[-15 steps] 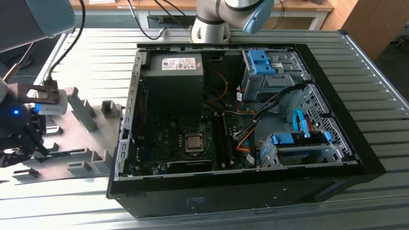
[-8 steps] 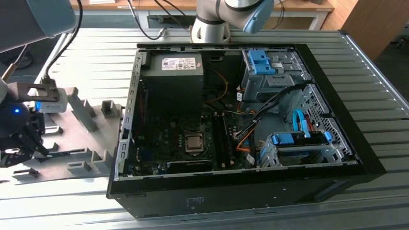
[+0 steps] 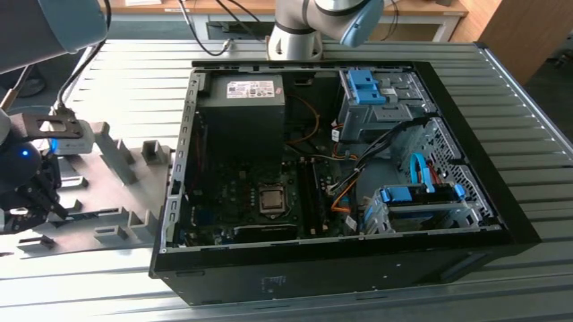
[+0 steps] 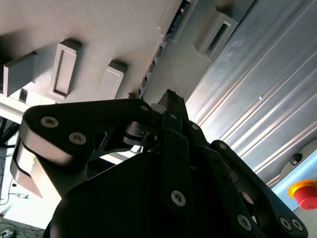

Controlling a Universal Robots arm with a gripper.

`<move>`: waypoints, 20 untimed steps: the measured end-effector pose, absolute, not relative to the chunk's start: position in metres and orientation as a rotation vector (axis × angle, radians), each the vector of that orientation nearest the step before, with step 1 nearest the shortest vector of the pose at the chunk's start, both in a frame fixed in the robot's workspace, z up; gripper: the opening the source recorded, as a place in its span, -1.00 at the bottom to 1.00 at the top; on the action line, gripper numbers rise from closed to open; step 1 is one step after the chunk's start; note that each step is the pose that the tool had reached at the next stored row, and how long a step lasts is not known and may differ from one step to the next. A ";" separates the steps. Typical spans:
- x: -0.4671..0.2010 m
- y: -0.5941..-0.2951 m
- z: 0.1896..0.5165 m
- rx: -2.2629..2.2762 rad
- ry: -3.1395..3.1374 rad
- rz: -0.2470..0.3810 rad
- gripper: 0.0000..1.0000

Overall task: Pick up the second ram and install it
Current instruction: 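Pick up the second ram and move it above second insertion slot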

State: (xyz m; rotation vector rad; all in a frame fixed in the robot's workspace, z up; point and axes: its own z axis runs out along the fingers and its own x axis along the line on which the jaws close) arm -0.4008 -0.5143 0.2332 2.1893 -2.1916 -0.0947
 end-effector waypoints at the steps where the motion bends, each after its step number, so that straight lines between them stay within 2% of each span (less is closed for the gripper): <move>1: -0.401 -0.514 0.233 2.201 -2.180 -0.094 -0.79; 12: -0.401 -0.514 0.233 2.255 -2.127 -0.098 -0.79; 20: -0.401 -0.514 0.231 2.227 -2.189 -0.134 -0.79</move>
